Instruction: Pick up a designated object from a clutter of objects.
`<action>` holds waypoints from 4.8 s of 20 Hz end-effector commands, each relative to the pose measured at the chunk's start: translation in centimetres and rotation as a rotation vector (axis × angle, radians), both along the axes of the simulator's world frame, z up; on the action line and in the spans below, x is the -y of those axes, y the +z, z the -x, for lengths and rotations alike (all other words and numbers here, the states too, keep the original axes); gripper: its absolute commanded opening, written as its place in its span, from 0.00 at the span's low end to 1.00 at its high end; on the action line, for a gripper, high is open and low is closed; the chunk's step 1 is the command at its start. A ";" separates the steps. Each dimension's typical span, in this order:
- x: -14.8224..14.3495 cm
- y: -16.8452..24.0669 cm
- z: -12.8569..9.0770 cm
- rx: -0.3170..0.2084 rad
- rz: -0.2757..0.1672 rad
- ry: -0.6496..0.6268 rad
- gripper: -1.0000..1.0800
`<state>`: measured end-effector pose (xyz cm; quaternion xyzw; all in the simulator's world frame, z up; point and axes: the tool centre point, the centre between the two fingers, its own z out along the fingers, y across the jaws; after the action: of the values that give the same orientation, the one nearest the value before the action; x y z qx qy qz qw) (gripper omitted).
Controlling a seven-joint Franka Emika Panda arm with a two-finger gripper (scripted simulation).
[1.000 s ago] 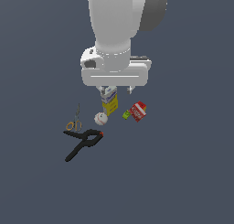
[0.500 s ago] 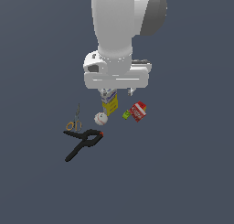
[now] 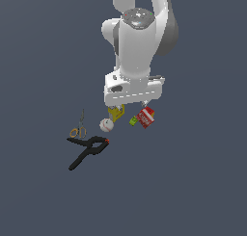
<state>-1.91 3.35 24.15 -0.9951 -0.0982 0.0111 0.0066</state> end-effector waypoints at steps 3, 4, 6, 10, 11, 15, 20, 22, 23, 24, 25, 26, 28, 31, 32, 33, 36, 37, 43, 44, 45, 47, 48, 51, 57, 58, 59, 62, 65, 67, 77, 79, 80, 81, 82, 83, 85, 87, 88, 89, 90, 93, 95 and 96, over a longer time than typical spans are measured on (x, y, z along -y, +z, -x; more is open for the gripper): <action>-2.3 -3.7 1.4 0.007 0.007 0.147 0.96; -2.8 -4.6 1.8 0.008 0.008 0.181 0.96; -3.9 -6.2 2.7 0.011 0.009 0.251 0.96; -5.6 -8.9 4.5 0.017 0.010 0.373 0.96; -6.0 -9.5 4.9 0.018 0.009 0.399 0.96; -7.1 -11.3 6.4 0.022 0.007 0.487 0.96; -8.0 -12.6 7.6 0.025 0.005 0.555 0.96; -8.2 -12.9 7.9 0.025 0.004 0.570 0.96; -8.3 -13.0 8.0 0.026 0.004 0.574 0.96; -8.3 -13.0 8.0 0.026 0.004 0.577 0.96; -8.3 -13.0 8.0 0.026 0.004 0.578 0.96; -8.3 -12.9 8.0 0.025 0.004 0.573 0.96; -8.2 -13.0 8.0 0.025 0.004 0.573 0.96; -8.2 -13.6 8.0 0.025 0.004 0.573 0.96; -8.3 -13.9 8.0 0.025 0.004 0.574 0.96; -8.3 -14.2 8.0 0.025 0.004 0.574 0.96; -8.3 -15.5 8.1 0.025 0.003 0.576 0.96; -8.3 -15.9 8.1 0.025 0.003 0.576 0.96; -8.3 -17.7 8.1 0.026 0.003 0.578 0.96; -8.3 -17.8 8.1 0.026 0.003 0.578 0.96; -8.3 -17.9 8.1 0.026 0.003 0.578 0.96; -8.3 -17.9 8.1 0.026 0.003 0.578 0.00; -8.3 -17.9 8.1 0.026 0.003 0.578 0.00; -8.3 -17.9 8.1 0.026 0.003 0.578 0.00; -8.7 -17.3 7.5 0.043 0.004 0.583 0.00; -8.7 -17.3 7.5 0.043 0.004 0.583 0.00; -8.6 -17.2 7.5 0.043 0.004 0.583 0.00; -8.5 -16.7 7.4 0.043 0.004 0.583 0.00; -8.2 -15.8 7.1 0.043 0.004 0.583 0.00; -7.9 -15.0 6.9 0.043 0.004 0.583 0.00; -5.8 -8.4 4.8 0.039 0.000 0.583 0.00; -5.2 -6.6 4.2 0.038 0.000 0.583 0.00; -4.9 -5.7 3.9 0.038 0.000 0.583 0.00; -4.6 -4.9 3.6 0.037 0.000 0.583 0.00; -4.3 -4.0 3.4 0.037 0.000 0.583 0.00; -4.0 -3.1 3.1 0.036 0.000 0.583 0.00; -3.4 -1.3 2.5 0.036 0.000 0.582 0.00; -2.8 0.5 1.9 0.035 0.000 0.582 0.00; -2.5 1.4 1.5 0.034 0.000 0.582 0.00; -2.2 2.3 1.2 0.034 0.000 0.581 0.00; -1.9 3.2 0.9 0.033 0.000 0.581 0.00; -0.9 5.9 -0.1 0.032 0.001 0.580 0.00; -0.3 7.7 -0.7 0.030 0.002 0.580 0.00; -0.1 8.5 -1.0 0.030 0.002 0.580 0.00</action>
<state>-1.30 3.86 31.35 -0.9256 -0.3786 -0.0031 0.0008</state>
